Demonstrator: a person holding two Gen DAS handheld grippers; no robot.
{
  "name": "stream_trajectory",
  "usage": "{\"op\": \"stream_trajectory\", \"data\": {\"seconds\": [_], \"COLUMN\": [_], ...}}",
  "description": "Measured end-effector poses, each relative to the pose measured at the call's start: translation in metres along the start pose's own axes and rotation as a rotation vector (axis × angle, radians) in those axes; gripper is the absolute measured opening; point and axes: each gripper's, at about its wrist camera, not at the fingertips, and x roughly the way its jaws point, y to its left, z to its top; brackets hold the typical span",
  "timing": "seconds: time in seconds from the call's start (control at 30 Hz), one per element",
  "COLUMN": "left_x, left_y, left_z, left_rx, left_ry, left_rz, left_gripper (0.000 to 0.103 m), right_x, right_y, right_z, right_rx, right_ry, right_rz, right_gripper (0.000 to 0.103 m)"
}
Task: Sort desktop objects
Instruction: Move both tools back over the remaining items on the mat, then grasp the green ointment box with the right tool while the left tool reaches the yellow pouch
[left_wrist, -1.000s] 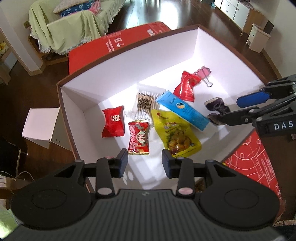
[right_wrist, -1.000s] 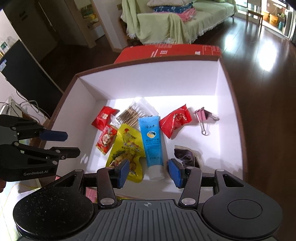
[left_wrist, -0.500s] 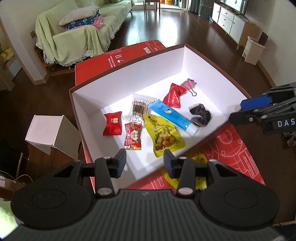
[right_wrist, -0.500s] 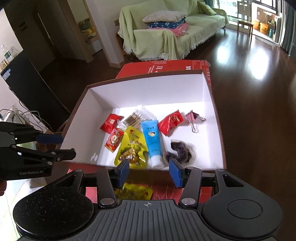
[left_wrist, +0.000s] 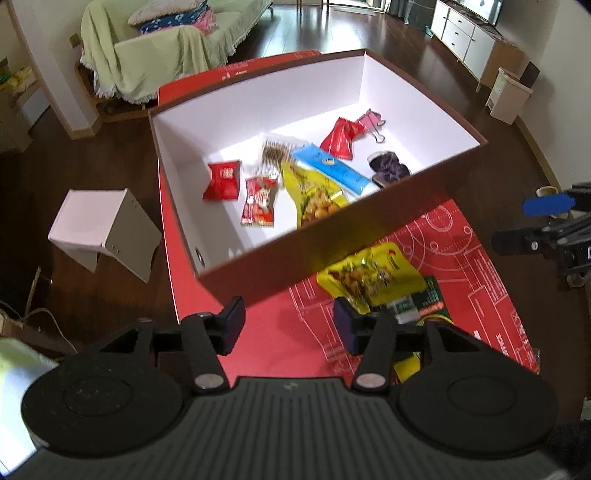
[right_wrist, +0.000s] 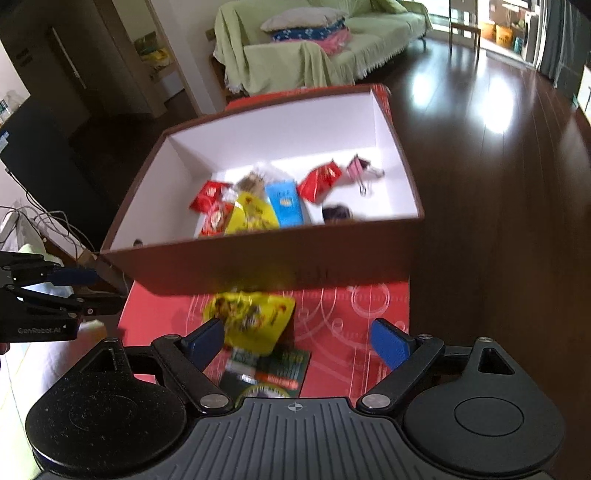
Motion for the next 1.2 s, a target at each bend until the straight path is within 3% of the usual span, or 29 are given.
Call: {"op": "stream_trajectory", "data": {"seconds": [0.43, 0.87, 1.2], "left_x": [0.003, 0.027, 0.038], "left_y": [-0.004, -0.013, -0.008], "left_z": [-0.033, -0.036, -0.035], "left_rx": [-0.047, -0.059, -0.084], "left_ry": [0.043, 0.092, 0.123], "left_rz": [-0.018, -0.052, -0.035], "left_gripper": [0.055, 0.055, 0.055], "right_x": [0.008, 0.029, 0.060], "right_y": [-0.007, -0.028, 0.002], "right_z": [-0.026, -0.039, -0.044], "right_rx": [0.049, 0.093, -0.013], "right_ry": [0.056, 0.115, 0.159], "right_rz": [-0.009, -0.014, 0.061], "right_gripper": [0.089, 0.089, 0.088]}}
